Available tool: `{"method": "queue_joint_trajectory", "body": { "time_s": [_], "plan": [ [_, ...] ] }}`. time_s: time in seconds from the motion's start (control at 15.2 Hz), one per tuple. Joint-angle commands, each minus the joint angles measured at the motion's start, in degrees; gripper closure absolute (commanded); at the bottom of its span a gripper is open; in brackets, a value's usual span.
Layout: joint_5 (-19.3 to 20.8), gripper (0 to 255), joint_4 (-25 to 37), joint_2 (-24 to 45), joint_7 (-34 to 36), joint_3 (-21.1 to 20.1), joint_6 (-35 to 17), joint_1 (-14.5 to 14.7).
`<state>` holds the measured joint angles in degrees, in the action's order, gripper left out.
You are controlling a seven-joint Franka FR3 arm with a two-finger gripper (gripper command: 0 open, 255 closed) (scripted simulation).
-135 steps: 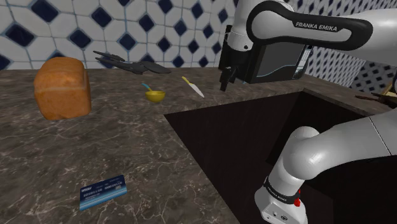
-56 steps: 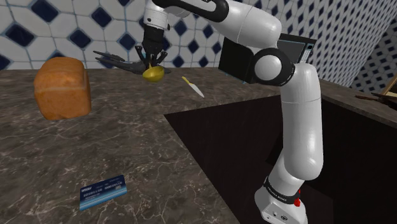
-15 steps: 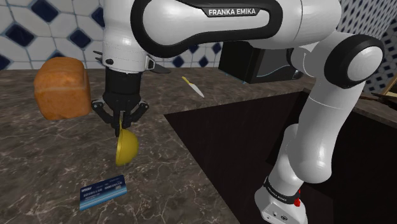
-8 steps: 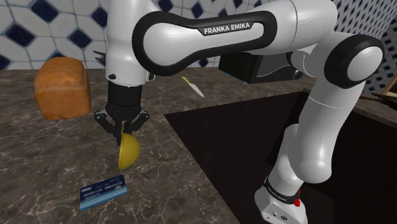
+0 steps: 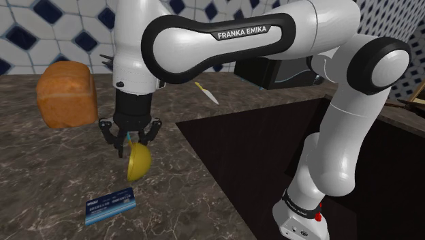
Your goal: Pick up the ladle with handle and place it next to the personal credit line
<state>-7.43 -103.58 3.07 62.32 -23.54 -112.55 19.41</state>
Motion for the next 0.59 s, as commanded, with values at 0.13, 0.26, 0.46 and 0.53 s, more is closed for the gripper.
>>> {"method": "queue_joint_trajectory", "body": {
  "time_s": [0.13,0.26,0.46,0.53],
  "plan": [
    [0.0,0,0.0,0.0,0.0,0.0,0.0,0.0],
    [0.0,0,0.0,0.0,0.0,0.0,0.0,0.0],
    [-0.28,0,4.5,-1.04,-0.17,0.37,5.54,-0.46],
    [-0.31,0,5.82,-1.2,-0.18,0.46,7.02,-0.56]
  ]
}}
